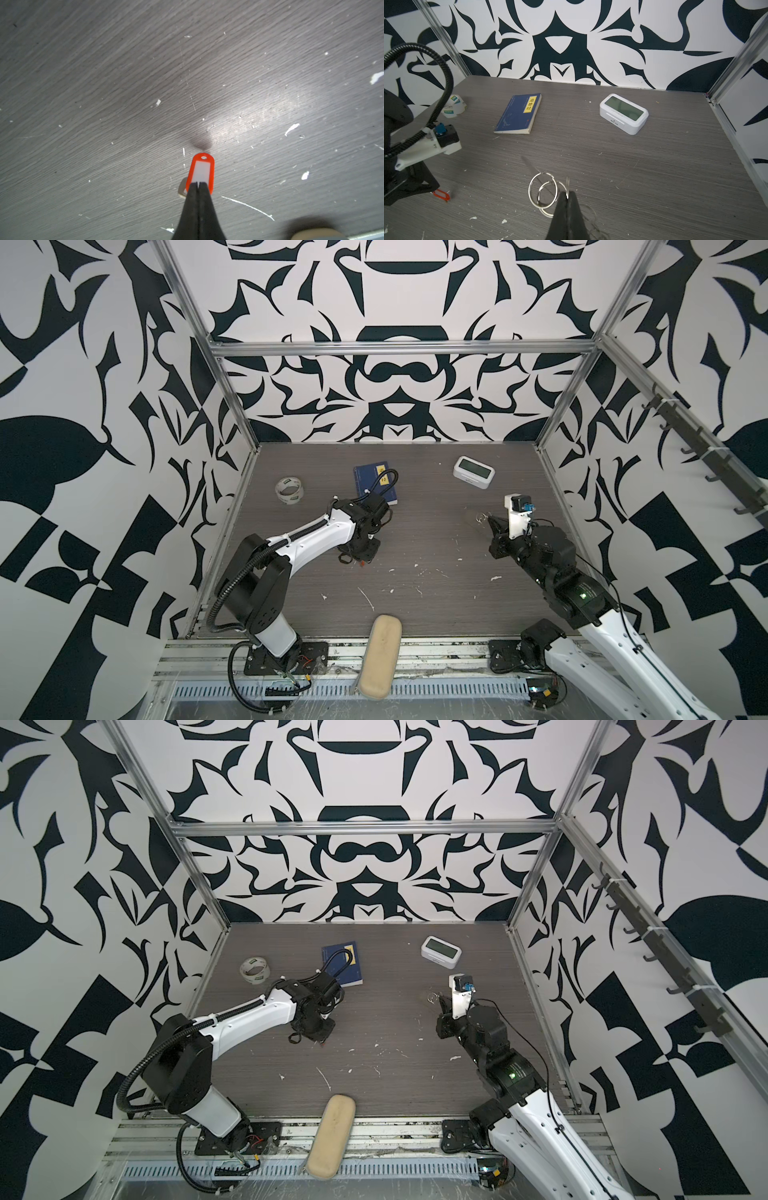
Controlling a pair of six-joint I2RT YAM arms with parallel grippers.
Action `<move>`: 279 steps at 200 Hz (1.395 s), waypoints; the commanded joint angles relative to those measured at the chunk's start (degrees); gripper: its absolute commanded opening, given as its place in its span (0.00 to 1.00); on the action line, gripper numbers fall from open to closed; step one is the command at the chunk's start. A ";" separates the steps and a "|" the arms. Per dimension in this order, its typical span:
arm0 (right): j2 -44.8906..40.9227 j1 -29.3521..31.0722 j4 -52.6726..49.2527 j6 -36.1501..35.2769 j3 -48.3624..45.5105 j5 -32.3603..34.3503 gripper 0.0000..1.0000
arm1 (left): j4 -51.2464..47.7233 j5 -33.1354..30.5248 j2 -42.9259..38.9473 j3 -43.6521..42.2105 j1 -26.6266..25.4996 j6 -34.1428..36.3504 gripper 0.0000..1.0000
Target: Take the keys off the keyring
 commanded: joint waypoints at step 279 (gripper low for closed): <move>5.46 0.32 -11.75 6.68 -1.99 -9.01 0.00 | 15.36 -1.13 0.97 11.42 3.91 3.89 0.81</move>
